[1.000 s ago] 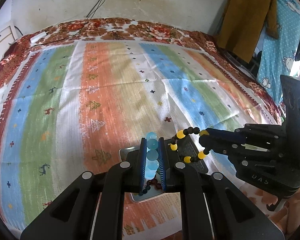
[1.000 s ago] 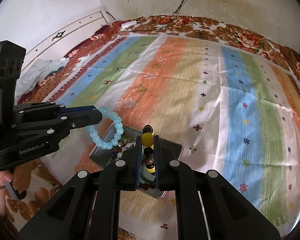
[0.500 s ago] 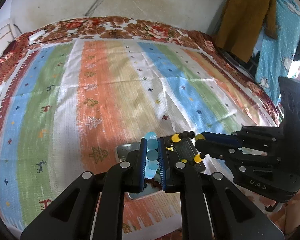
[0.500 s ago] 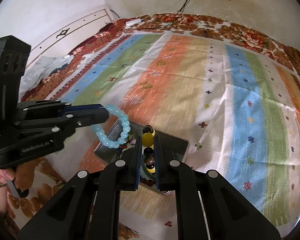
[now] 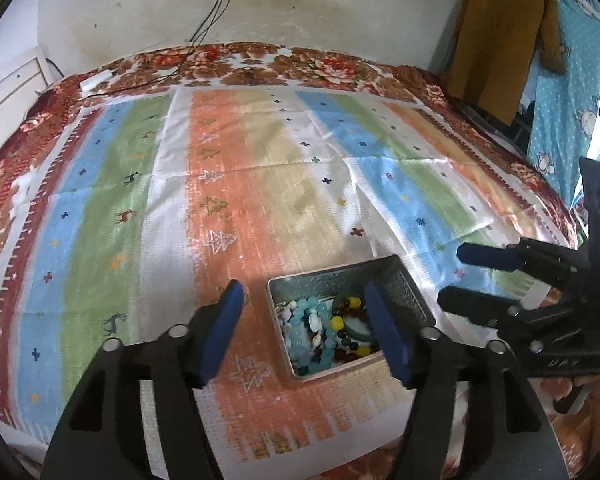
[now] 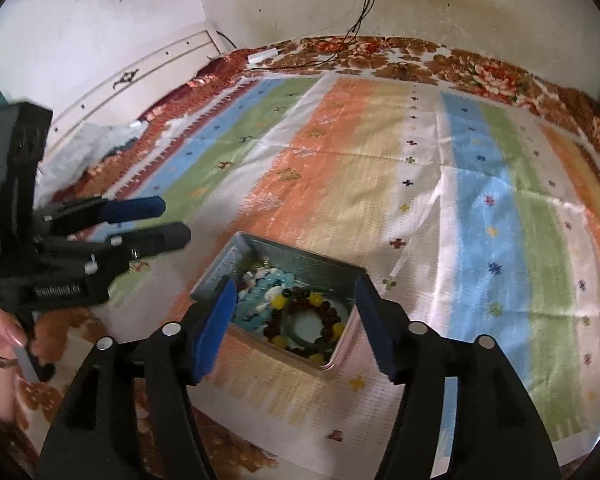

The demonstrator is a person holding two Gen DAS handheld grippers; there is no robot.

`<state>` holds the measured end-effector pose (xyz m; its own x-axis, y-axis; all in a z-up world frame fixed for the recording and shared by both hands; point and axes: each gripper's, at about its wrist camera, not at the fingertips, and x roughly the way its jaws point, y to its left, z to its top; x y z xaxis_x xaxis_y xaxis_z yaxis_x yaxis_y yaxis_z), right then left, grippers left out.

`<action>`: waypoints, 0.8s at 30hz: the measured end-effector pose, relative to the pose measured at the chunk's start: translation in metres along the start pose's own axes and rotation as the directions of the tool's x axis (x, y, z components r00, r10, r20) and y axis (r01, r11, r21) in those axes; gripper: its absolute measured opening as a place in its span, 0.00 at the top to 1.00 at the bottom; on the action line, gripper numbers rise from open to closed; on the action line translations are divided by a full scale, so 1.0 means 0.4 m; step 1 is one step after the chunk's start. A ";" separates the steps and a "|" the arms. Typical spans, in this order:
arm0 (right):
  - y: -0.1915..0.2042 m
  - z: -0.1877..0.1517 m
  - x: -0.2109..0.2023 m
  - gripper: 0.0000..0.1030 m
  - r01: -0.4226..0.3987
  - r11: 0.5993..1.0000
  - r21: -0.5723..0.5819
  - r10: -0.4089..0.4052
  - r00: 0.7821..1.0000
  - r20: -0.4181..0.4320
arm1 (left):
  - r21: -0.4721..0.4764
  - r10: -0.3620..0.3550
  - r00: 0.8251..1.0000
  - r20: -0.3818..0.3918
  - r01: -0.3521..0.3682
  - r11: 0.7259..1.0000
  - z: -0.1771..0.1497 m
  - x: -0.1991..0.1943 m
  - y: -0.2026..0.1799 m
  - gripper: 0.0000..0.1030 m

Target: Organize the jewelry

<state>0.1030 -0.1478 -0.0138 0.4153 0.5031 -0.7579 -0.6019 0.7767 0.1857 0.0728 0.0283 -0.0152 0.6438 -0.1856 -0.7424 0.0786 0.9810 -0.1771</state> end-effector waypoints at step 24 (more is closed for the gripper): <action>-0.008 -0.095 -0.095 0.06 0.031 0.999 0.016 -0.032 0.993 0.117 | 0.064 0.062 0.998 0.017 -0.063 0.996 -0.107 -0.056 -0.038 0.06</action>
<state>0.0635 -0.1838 -0.0095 0.5116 0.5185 -0.6852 -0.5781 0.7976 0.1720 0.0245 0.0151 -0.0234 0.6600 -0.1236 -0.7411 0.0866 0.9923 -0.0885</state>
